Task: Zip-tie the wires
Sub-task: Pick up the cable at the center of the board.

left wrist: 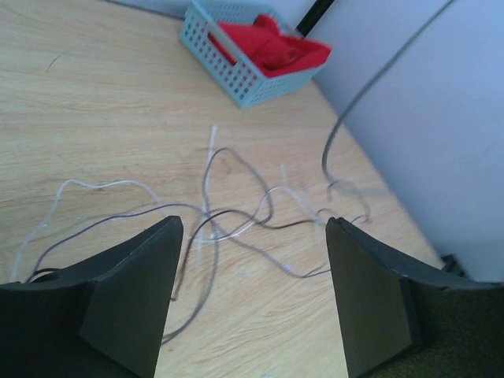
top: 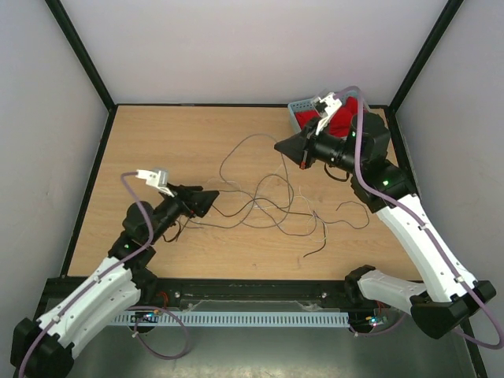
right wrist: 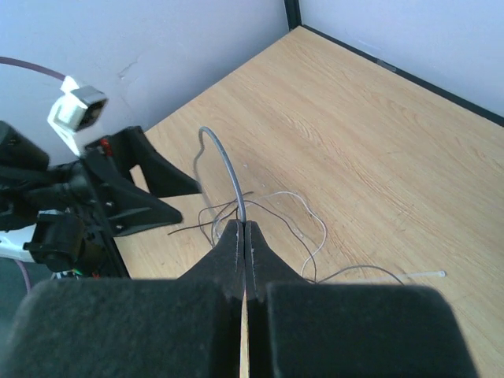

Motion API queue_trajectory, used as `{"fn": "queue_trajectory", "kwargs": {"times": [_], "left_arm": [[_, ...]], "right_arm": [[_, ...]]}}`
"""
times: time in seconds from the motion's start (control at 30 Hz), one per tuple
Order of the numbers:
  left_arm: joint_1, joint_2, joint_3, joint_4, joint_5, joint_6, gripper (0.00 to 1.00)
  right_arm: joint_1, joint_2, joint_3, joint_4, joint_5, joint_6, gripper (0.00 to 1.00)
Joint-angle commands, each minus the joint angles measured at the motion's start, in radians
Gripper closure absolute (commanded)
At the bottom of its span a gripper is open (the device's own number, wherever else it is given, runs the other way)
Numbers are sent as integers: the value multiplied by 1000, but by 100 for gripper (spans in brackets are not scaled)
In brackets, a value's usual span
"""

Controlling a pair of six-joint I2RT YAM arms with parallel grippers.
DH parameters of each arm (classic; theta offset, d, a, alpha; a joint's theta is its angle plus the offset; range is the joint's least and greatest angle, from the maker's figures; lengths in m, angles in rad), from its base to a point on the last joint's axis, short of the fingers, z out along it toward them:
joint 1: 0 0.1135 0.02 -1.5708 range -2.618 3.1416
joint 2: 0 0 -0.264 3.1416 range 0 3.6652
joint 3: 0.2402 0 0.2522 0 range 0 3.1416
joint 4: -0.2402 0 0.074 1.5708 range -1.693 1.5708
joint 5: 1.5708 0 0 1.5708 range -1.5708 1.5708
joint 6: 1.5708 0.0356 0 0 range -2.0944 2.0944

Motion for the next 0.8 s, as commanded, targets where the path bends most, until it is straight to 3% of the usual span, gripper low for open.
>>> {"fn": "queue_trajectory", "kwargs": {"times": [0.0,0.1,0.33,0.77], "left_arm": [[3,-123,-27,37,-54,-207,22],[2,-140,-34,37,-39,-310,15],[-3,-77,-39,46,10,-467,12],[-54,39,-23,176,6,-494,10]], "right_arm": [[-1,3,-30,73,25,23,100],[-1,-4,-59,132,3,72,100],[1,-41,-129,257,-8,170,100],[5,-30,-180,376,-61,288,100]]}}
